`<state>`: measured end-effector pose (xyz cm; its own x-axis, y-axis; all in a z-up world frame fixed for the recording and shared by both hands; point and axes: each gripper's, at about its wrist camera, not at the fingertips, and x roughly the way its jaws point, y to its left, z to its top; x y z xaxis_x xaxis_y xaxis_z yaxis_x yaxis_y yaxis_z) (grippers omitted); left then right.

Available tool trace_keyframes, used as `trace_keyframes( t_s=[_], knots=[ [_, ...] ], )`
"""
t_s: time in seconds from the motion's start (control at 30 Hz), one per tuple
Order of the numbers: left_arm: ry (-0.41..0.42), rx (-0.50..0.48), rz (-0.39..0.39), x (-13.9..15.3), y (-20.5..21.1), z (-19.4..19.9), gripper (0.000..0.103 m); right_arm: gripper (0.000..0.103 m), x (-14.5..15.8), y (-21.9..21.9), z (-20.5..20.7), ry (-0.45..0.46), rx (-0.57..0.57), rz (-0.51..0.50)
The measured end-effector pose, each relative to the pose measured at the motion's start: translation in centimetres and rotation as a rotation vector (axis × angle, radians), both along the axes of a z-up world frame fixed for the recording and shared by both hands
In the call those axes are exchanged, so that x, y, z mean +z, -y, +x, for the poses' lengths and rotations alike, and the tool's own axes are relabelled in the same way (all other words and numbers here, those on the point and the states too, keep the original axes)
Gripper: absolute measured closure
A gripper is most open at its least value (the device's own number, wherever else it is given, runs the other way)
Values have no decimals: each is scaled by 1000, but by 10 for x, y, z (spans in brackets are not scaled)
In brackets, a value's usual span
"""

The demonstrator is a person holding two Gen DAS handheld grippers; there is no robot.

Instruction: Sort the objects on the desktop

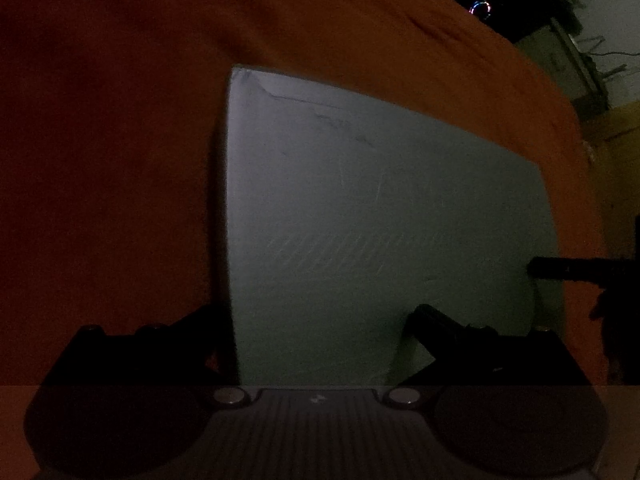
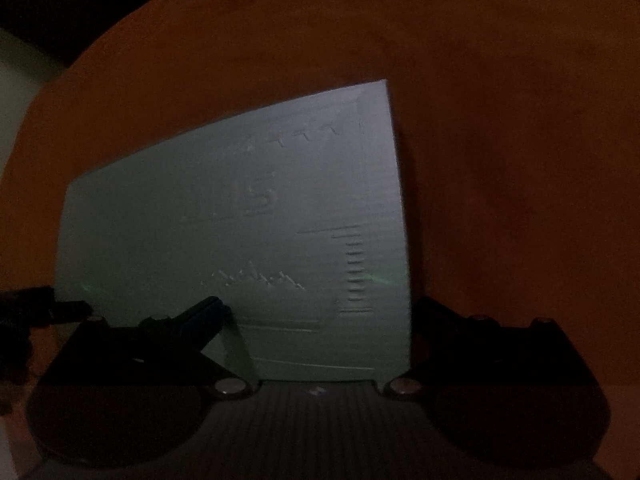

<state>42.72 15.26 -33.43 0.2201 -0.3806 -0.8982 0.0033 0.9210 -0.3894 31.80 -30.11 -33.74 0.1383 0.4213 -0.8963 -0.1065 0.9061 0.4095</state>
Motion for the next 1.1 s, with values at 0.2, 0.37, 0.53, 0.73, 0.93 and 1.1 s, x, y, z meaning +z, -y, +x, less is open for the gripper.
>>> trace_keyframes(
  t_s=[0.2, 0.37, 0.53, 0.73, 0.93, 1.1],
  knots=[
    [-14, -33, -11, -4, 4, 1, 0, 0, -1, 0, -5, -60, -33, 46],
    [-21, -37, -6, -7, 9, 14, 0, 0, -2, -2, 1, -70, -37, 51],
    [-17, -45, 21, -3, 22, 11, 0, 0, 9, -1, 7, -110, -52, 43],
    [-14, -29, 22, 11, 4, 12, 0, 0, 24, 11, 13, -90, -73, 96],
    [-7, -11, 18, 21, 10, 13, 0, 0, 46, 18, 18, -29, -93, 100],
    [23, -6, 29, 33, 9, 9, 0, 0, 57, 18, 14, -11, -90, 101]
  ],
)
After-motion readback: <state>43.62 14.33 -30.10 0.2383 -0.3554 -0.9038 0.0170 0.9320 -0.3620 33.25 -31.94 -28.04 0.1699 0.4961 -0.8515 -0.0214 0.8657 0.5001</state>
